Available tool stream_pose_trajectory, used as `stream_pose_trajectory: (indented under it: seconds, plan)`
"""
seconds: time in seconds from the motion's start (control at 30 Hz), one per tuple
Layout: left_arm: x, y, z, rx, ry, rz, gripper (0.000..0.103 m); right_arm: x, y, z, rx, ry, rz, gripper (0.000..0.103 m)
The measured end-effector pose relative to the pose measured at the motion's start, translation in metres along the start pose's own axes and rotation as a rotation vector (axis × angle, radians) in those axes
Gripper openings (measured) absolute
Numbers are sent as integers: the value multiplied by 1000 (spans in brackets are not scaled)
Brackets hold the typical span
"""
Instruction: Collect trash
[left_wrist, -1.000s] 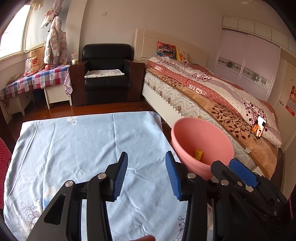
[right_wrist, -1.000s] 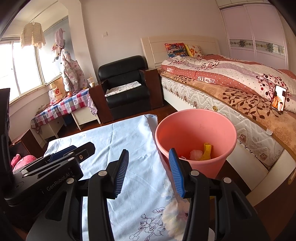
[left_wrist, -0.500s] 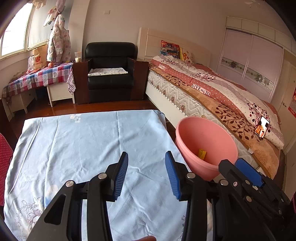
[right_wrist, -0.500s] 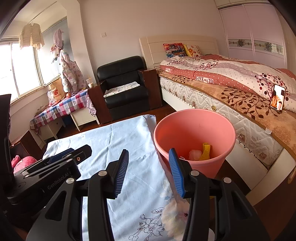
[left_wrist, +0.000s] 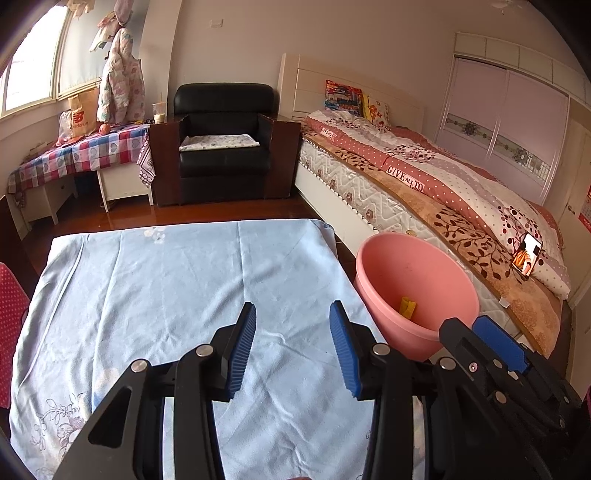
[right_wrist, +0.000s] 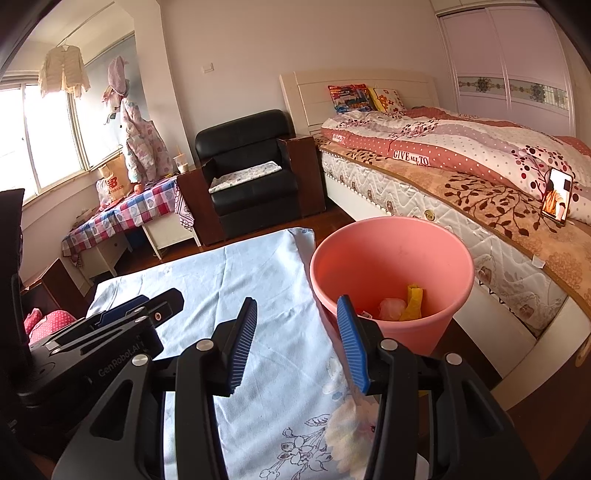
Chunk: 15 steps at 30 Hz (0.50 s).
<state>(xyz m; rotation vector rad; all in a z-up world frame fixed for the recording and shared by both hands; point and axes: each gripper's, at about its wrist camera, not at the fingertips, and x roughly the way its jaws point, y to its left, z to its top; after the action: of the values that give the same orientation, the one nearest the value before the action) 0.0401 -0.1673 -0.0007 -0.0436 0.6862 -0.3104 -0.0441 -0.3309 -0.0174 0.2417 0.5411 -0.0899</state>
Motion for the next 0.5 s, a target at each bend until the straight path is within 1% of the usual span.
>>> stream_pose_trajectory:
  seconds: [0.5]
  plan:
    - [1,-3,-2,11,-1,1,41,0,3,-1,2,3,0,46]
